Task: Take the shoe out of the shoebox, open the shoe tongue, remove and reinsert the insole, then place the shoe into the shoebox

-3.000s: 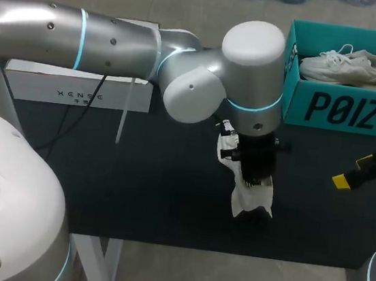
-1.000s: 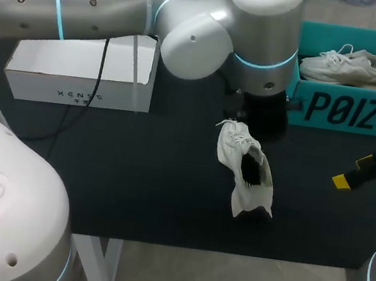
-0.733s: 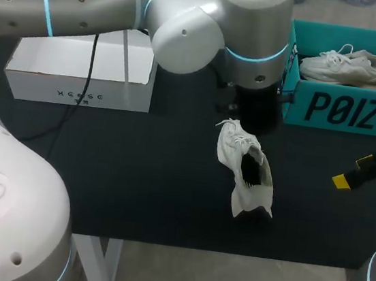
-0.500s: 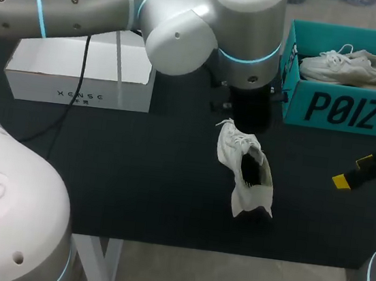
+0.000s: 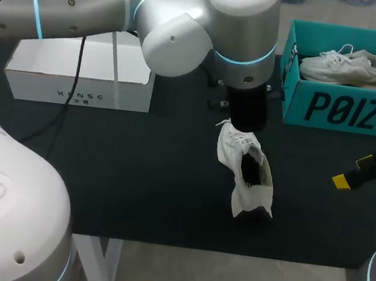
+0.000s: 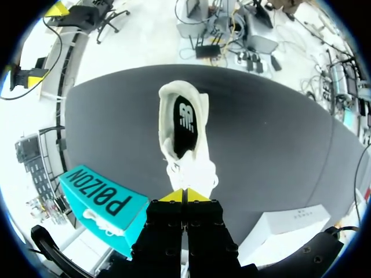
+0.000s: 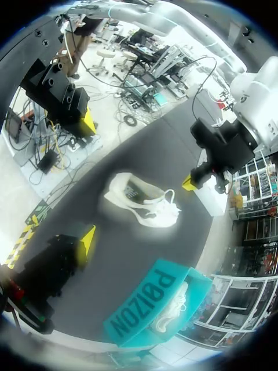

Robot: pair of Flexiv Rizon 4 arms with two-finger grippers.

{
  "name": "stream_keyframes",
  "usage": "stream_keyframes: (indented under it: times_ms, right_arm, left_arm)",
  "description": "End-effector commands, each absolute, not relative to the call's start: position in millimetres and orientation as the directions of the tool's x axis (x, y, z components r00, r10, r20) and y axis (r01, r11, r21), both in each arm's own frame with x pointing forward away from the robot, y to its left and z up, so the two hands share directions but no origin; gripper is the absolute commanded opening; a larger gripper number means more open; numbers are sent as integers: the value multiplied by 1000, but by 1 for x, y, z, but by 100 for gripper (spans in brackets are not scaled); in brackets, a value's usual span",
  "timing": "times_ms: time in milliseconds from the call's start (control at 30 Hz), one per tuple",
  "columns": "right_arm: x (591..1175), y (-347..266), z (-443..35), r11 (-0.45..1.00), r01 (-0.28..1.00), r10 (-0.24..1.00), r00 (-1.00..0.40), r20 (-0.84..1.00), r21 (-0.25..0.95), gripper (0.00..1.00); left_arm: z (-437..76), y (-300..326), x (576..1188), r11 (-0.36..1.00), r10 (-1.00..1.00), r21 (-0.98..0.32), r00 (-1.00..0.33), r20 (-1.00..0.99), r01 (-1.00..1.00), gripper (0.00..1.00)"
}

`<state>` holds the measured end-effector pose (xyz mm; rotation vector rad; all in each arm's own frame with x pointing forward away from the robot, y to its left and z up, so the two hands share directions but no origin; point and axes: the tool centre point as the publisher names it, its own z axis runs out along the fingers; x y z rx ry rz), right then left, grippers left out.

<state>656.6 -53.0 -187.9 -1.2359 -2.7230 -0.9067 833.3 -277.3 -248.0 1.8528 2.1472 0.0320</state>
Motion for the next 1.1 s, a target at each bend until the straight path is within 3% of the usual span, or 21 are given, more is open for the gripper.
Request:
stream_keyframes:
  times_ms: [33, 1100]
  right_arm:
    - [655, -53, -189, 517, 694, 686, -686, 242, 501, 100]
    - [655, -53, -189, 517, 694, 686, -686, 242, 501, 100]
  left_arm:
    - [-253, -278, 834, 163, 970, 212, -117, -213, 964, 0]
    - [-279, -290, 850, 129, 979, 183, -95, -182, 975, 0]
